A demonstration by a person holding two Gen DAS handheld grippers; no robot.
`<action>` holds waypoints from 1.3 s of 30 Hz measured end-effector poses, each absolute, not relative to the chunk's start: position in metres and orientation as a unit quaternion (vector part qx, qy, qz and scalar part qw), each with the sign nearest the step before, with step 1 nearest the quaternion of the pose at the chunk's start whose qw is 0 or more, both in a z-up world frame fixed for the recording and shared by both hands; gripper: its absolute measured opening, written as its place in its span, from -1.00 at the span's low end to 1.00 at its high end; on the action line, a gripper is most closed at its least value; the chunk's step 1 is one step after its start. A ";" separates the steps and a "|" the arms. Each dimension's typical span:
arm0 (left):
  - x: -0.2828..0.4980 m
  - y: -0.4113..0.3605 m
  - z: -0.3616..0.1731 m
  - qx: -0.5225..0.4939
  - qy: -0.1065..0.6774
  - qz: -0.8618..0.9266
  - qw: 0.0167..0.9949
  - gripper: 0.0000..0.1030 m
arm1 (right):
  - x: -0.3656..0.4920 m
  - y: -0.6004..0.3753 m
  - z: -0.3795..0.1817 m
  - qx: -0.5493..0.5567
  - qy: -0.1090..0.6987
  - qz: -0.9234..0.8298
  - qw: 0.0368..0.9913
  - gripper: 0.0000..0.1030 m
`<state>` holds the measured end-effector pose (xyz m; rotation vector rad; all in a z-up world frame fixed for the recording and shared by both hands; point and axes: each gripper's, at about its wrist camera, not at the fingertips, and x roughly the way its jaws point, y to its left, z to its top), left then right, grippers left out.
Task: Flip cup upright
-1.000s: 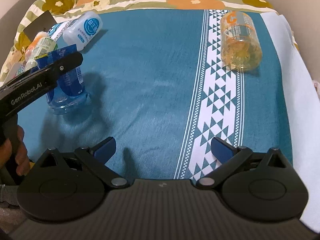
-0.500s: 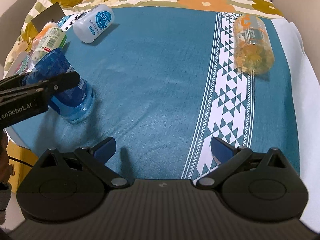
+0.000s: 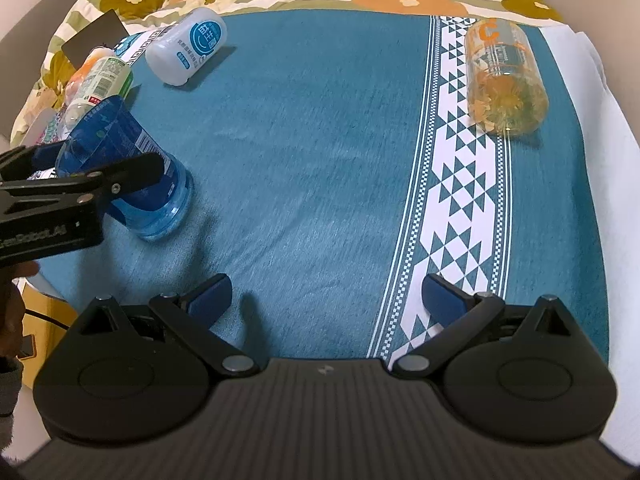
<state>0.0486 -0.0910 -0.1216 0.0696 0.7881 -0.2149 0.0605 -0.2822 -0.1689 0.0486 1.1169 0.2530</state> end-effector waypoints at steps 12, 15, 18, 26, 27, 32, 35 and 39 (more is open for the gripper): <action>0.028 -0.068 -0.069 0.028 0.393 -0.112 0.912 0.96 | 0.048 -0.279 -0.127 0.011 0.510 0.111 0.853 1.00; 0.021 -0.055 -0.046 0.027 0.394 -0.105 0.913 0.96 | 0.041 -0.279 -0.101 0.017 0.498 0.103 0.861 1.00; 0.017 -0.040 -0.027 0.016 0.397 -0.100 0.912 0.96 | 0.034 -0.277 -0.075 0.027 0.491 0.086 0.867 1.00; 0.001 -0.016 0.000 0.015 0.409 -0.087 0.908 0.96 | 0.012 -0.261 -0.025 0.019 0.470 0.021 0.882 1.00; -0.001 -0.015 0.000 0.016 0.409 -0.086 0.908 0.96 | 0.009 -0.259 -0.022 0.018 0.468 0.015 0.884 1.00; -0.011 -0.008 0.000 0.018 0.409 -0.083 0.909 0.96 | -0.004 -0.247 -0.021 0.012 0.463 -0.013 0.886 1.00; -0.015 -0.005 -0.001 0.020 0.409 -0.083 0.908 0.96 | -0.010 -0.242 -0.023 0.016 0.463 -0.020 0.886 1.00; -0.018 -0.002 0.000 0.025 0.402 -0.080 0.912 0.96 | -0.014 -0.236 -0.022 0.013 0.460 -0.022 0.888 1.00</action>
